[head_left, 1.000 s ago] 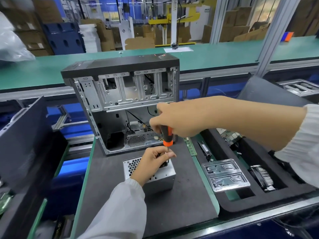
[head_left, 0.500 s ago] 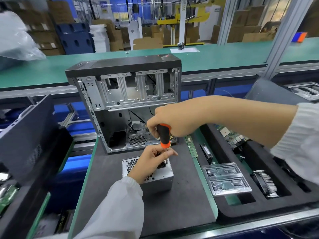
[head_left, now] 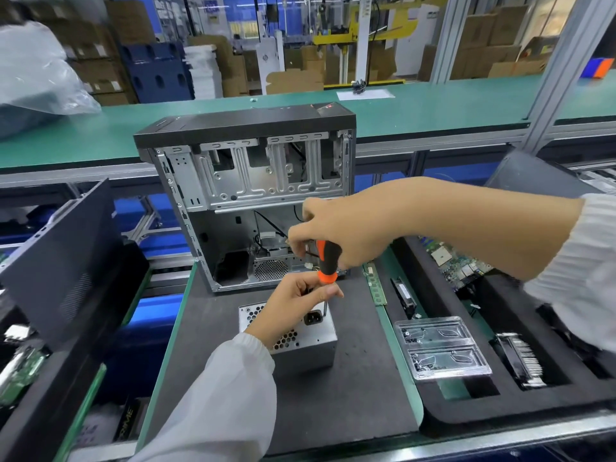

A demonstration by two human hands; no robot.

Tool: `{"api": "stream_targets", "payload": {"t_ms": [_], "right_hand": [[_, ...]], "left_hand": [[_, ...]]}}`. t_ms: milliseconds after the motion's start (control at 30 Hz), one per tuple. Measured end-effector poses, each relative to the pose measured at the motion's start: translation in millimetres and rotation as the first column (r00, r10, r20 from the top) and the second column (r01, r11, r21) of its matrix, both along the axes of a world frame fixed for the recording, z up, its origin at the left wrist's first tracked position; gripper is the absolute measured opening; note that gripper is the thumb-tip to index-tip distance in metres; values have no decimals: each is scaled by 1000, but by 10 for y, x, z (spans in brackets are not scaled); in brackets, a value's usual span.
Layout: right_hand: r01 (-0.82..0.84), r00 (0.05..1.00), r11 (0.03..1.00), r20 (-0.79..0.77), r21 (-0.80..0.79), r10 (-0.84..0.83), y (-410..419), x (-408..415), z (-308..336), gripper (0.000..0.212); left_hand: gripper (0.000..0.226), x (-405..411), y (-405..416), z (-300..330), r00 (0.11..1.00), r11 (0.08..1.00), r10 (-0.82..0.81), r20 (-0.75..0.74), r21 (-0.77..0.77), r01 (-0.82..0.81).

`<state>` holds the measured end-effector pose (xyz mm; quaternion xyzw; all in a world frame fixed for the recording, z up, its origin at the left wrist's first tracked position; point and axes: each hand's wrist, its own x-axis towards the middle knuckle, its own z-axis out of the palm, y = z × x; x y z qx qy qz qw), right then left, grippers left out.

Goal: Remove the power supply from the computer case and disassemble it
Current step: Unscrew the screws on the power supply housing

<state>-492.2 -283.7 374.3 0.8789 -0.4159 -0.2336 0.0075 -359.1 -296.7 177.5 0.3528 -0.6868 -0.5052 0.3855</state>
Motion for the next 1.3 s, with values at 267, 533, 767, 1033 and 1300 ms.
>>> {"api": "stream_targets", "payload": {"t_ms": [267,533,767,1033,1300], "right_hand": [[123,990,952,106,-282,-97,5,48,-114,54],[132,980,991,143,38,-136,-71,-38,29,60],[66,997,998,35,-9,-65,-105,-5,-2,24],[277,953,960,134,-33,-271,6,12,17,74],[17,1000,999,19,29,-18,-16,-27,47,30]], "left_hand": [[19,-16,21,70,1000,1000,-17,-13,11,17],[21,-27,23,154,999,1000,-11,-31,6,11],[14,-10,31,193,999,999,-42,-15,16,42],[6,-7,8,208,999,999,-40,-22,11,40],[10,-6,-24,208,998,998,-63,-16,15,63]]}}
